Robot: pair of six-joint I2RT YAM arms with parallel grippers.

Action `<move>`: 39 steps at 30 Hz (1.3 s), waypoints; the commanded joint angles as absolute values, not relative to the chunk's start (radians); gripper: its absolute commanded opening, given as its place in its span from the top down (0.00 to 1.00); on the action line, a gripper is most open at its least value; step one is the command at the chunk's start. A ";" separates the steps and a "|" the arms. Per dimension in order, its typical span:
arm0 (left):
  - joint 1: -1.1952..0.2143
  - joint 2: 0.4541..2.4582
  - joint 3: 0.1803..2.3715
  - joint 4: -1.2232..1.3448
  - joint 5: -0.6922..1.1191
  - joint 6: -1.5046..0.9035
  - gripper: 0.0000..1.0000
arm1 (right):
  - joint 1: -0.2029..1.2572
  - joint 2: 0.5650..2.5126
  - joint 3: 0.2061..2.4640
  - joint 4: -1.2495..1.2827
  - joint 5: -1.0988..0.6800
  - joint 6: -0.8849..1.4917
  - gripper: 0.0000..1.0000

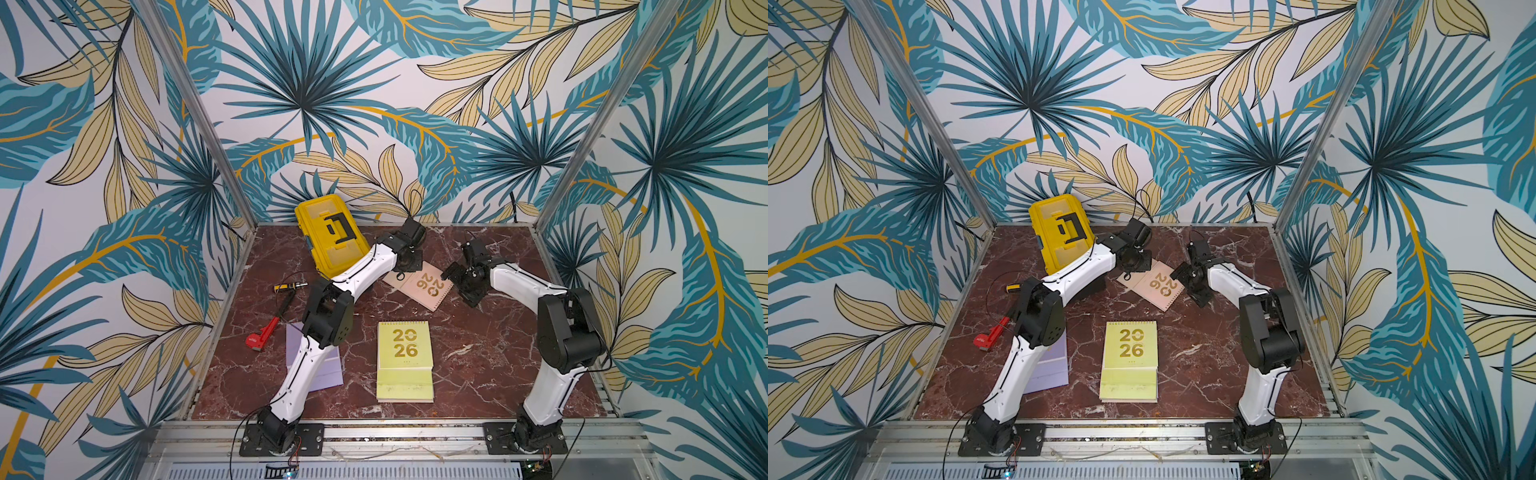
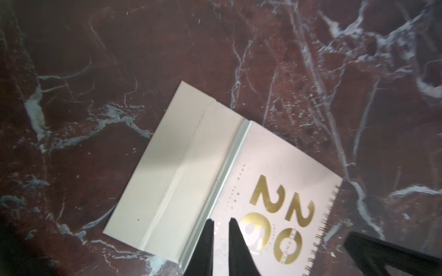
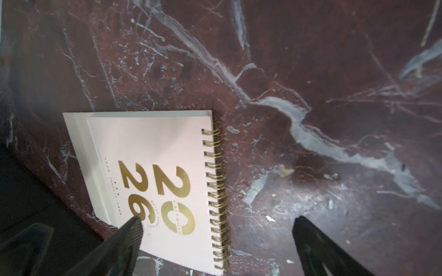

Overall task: Stack the calendars
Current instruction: Move the calendar to the center of the board.

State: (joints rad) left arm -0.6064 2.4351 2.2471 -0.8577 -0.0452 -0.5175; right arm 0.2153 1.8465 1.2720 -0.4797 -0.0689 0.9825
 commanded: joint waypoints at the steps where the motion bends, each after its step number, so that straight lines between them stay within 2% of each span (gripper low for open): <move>1: -0.601 2.474 2.293 -0.922 -0.089 -0.483 0.85 | 0.198 1.799 1.240 -0.497 -0.076 0.960 0.01; 8: -0.600 2.515 2.317 -0.945 -0.066 -0.477 0.85 | 0.178 1.785 1.217 -0.482 -0.118 0.951 0.01; 16: -0.619 2.540 2.299 -0.944 0.117 -0.535 0.85 | 0.163 1.714 1.089 -0.380 -0.133 1.056 0.01; 30: -0.721 2.632 2.424 -0.942 0.294 -0.658 0.85 | 0.153 1.293 0.689 -0.286 -0.027 1.373 0.01; 39: -0.809 2.698 2.522 -0.940 0.397 -0.719 0.85 | 0.142 1.242 0.570 -0.184 -0.030 1.450 0.01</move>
State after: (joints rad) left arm -0.7849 2.6656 2.4866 -0.9298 0.3279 -0.6876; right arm 0.1524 1.2453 0.6144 -0.2535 -0.0452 1.3918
